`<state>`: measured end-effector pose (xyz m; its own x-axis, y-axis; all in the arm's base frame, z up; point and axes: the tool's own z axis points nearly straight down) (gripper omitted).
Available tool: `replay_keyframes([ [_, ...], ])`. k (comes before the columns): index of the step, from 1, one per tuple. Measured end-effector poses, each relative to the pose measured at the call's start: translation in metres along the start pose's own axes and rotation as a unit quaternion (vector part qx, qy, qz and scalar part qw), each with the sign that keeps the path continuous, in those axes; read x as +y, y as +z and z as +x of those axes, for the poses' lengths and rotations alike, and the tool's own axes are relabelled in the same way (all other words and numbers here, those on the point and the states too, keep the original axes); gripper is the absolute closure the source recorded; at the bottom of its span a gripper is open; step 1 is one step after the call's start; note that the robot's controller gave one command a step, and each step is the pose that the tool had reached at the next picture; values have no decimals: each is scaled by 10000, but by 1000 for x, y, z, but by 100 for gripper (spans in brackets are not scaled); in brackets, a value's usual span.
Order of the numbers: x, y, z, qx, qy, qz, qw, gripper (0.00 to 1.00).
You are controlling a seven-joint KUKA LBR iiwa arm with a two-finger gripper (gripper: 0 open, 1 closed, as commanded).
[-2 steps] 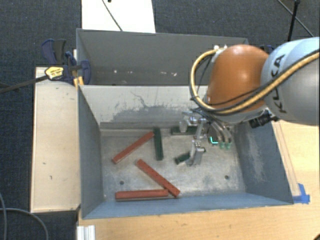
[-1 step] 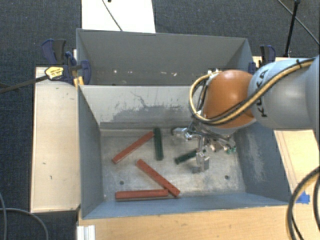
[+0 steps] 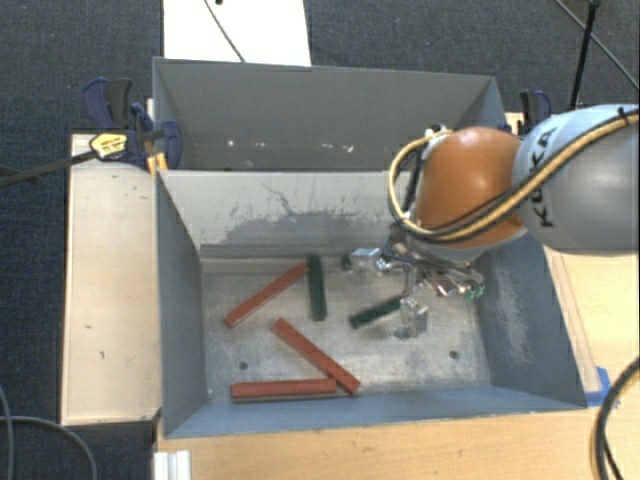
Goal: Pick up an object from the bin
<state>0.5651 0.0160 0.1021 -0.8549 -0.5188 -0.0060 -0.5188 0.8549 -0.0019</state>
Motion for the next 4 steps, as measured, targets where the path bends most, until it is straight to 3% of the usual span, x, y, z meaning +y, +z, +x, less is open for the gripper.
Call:
replay_keyframes([
  [1,-16,-8,9,-1,-129,3,9999,0],
  [2,-12,33,3,30,-921,-19,9957,0],
  [3,-12,32,2,26,-896,-18,9960,0],
  [4,-12,32,2,27,-886,-17,9961,100],
])
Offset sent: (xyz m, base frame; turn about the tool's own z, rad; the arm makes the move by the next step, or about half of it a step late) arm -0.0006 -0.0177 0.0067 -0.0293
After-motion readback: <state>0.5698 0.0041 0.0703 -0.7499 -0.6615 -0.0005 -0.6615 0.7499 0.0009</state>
